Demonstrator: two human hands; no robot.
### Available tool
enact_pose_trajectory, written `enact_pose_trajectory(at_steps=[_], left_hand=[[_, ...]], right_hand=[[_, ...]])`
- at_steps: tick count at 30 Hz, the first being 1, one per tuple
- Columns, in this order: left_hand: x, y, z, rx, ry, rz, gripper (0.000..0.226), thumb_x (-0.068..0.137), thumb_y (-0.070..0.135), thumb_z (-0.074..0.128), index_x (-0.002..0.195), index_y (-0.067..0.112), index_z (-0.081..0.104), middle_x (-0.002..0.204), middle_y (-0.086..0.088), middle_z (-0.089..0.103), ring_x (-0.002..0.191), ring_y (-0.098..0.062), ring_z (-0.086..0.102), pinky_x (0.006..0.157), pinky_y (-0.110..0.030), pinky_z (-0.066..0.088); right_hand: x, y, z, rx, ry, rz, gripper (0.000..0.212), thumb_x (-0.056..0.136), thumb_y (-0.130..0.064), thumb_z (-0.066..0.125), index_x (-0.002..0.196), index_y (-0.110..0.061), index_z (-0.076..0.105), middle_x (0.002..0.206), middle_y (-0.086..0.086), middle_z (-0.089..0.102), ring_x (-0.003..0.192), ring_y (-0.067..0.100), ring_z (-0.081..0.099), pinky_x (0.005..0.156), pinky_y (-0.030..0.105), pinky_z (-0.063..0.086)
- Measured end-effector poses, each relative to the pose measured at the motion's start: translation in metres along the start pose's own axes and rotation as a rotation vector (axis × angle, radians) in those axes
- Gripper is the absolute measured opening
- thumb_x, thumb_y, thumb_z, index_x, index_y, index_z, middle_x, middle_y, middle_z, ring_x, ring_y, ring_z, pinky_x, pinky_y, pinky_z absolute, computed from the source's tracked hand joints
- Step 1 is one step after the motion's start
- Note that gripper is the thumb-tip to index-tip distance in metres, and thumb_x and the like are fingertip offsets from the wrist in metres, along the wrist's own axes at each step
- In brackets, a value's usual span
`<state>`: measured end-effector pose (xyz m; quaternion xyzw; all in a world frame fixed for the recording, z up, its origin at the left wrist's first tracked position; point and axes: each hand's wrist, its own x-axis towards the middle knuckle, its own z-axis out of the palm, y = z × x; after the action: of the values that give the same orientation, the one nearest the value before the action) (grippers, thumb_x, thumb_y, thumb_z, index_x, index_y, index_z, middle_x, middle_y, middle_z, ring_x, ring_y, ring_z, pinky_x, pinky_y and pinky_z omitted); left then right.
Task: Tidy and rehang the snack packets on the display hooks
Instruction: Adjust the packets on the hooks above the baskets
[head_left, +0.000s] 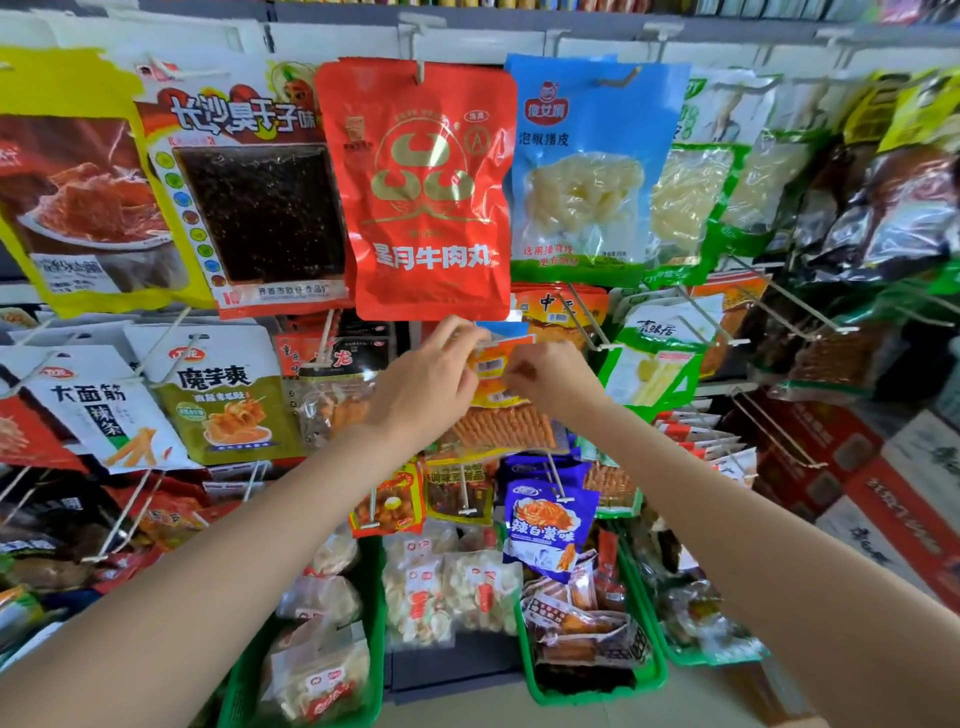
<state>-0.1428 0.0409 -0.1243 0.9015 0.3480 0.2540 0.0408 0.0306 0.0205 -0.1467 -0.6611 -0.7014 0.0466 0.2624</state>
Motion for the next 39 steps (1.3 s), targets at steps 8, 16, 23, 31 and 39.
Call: enact_pose_trajectory(at_steps=[8, 16, 23, 31, 39], left_hand=[[0.053, 0.095, 0.038, 0.046, -0.089, 0.149, 0.022, 0.091, 0.027, 0.048, 0.098, 0.015, 0.066, 0.092, -0.008, 0.069, 0.089, -0.028, 0.063, 0.064, -0.035, 0.041], [0.135, 0.199, 0.159, -0.080, -0.480, 0.117, 0.017, 0.088, 0.026, 0.059, 0.095, 0.012, 0.066, 0.090, -0.012, 0.069, 0.087, -0.029, 0.066, 0.075, -0.034, 0.051], [0.221, 0.281, 0.243, -0.243, -0.363, -0.079, 0.013, 0.091, 0.018, 0.052, 0.096, 0.008, 0.060, 0.097, -0.016, 0.067, 0.092, -0.030, 0.063, 0.069, -0.033, 0.042], [0.264, 0.287, 0.255, -0.293, -0.237, -0.107, 0.013, 0.091, 0.011, 0.049, 0.099, 0.006, 0.058, 0.102, -0.015, 0.065, 0.095, -0.030, 0.059, 0.071, -0.035, 0.039], [0.254, 0.263, 0.261, -0.304, -0.215, -0.086, 0.008, 0.093, 0.012, 0.048, 0.093, 0.005, 0.052, 0.082, -0.005, 0.055, 0.073, -0.022, 0.054, 0.057, -0.026, 0.029]], right_hand=[[-0.056, 0.065, -0.083, 0.154, -0.138, 0.174, 0.009, 0.082, -0.008, 0.067, 0.073, -0.007, 0.066, 0.067, 0.010, 0.070, 0.062, 0.016, 0.069, 0.065, 0.023, 0.054], [-0.115, 0.231, -0.147, 0.088, -0.159, 0.429, 0.020, 0.083, -0.014, 0.067, 0.065, -0.014, 0.060, 0.059, 0.002, 0.064, 0.065, 0.020, 0.069, 0.062, 0.021, 0.049], [-0.097, 0.365, -0.194, 0.125, -0.075, 0.464, 0.027, 0.083, -0.004, 0.063, 0.061, -0.017, 0.055, 0.049, -0.013, 0.057, 0.039, -0.010, 0.051, 0.053, 0.011, 0.044], [-0.050, 0.413, -0.197, 0.250, -0.069, 0.377, 0.032, 0.083, -0.008, 0.062, 0.059, -0.026, 0.051, 0.041, -0.016, 0.055, 0.041, -0.010, 0.053, 0.060, 0.022, 0.044], [-0.036, 0.413, -0.192, 0.319, -0.164, 0.319, 0.021, 0.085, -0.005, 0.059, 0.067, -0.015, 0.057, 0.039, -0.016, 0.057, 0.041, -0.009, 0.053, 0.046, 0.003, 0.039]])
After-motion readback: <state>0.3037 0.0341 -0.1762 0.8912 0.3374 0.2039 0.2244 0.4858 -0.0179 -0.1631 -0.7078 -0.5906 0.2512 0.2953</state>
